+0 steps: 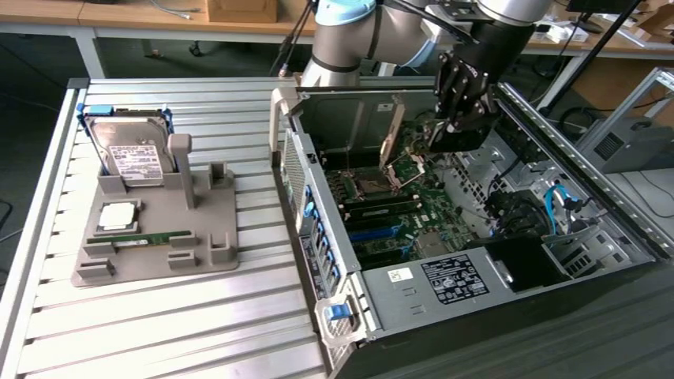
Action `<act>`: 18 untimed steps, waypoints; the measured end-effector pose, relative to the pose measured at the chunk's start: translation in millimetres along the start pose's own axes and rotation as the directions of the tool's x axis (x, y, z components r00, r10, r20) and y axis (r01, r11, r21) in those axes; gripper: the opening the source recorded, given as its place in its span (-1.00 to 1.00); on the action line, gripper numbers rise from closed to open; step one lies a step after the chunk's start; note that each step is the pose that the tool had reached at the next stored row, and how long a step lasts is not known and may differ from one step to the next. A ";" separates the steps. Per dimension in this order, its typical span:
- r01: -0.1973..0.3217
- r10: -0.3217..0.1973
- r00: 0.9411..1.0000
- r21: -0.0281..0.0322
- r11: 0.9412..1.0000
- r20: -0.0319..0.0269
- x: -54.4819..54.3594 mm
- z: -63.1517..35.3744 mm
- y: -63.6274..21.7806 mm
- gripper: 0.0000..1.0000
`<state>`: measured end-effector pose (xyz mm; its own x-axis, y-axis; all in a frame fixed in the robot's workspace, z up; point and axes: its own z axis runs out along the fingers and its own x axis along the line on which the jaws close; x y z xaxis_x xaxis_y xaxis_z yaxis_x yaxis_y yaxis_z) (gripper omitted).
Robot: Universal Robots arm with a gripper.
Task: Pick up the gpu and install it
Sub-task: 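Insert the gpu into the slot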
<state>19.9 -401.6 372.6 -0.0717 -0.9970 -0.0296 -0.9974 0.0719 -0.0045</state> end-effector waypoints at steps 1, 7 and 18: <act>0.000 0.000 1.000 0.000 1.000 0.000 0.2 0.3 0.0 -0.40; 0.000 0.000 1.000 0.000 1.000 0.000 1.4 3.0 0.6 -0.40; 0.000 0.000 1.000 0.000 1.000 0.000 4.0 7.5 1.9 -0.40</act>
<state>17.7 -405.3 364.9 -0.0717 -0.9970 -0.0296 -0.9974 0.0718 -0.0045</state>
